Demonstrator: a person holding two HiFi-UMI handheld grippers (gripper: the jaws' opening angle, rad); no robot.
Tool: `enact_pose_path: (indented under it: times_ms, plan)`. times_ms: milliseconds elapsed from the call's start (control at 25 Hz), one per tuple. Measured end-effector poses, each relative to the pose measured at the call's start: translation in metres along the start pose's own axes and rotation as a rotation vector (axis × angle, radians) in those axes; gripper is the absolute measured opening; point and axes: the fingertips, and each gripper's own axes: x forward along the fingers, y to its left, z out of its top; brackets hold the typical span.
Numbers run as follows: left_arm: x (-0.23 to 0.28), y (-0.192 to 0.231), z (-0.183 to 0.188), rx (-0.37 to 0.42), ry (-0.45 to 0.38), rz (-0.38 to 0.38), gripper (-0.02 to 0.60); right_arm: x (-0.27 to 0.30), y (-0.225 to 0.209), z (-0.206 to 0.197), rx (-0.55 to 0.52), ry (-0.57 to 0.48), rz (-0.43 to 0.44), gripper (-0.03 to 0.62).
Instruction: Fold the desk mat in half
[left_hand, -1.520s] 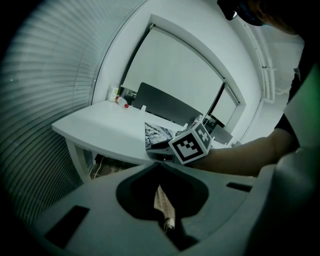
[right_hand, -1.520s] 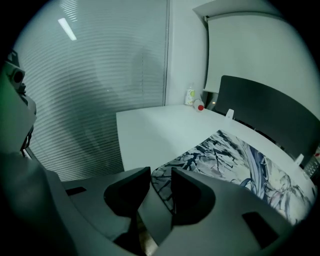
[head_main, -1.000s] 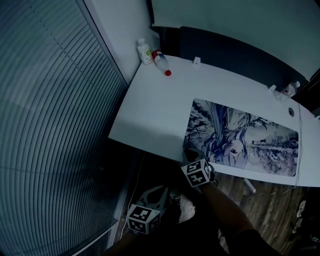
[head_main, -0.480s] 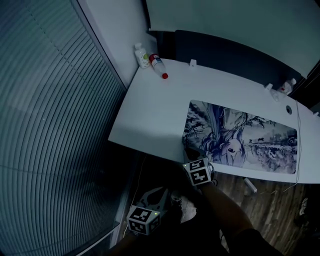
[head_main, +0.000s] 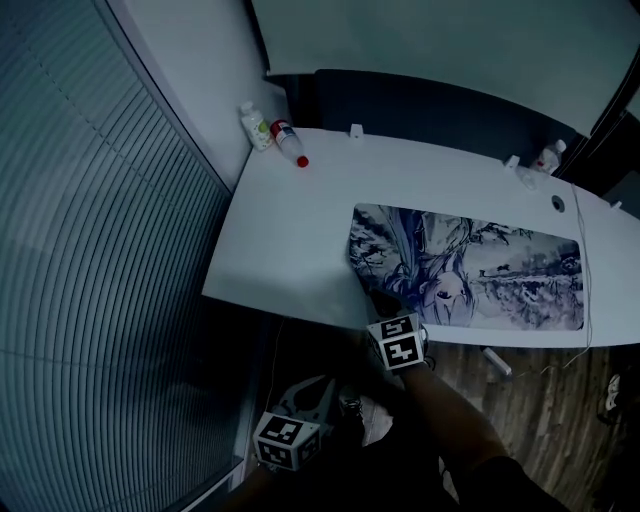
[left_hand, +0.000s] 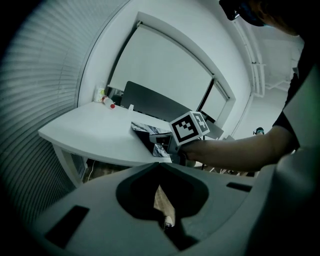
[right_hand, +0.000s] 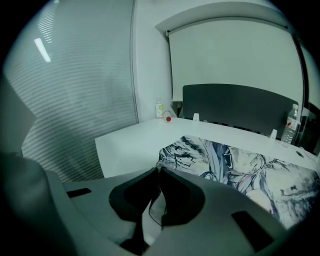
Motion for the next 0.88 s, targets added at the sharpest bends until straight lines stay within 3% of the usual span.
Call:
enact_pose_path:
  times_ms: [880]
  plan:
    - [0.03, -0.052, 0.01, 0.105, 0.035, -0.136, 0.006, -0.064, -0.082, -0.031, 0.143, -0.017, -0.179, 0.041]
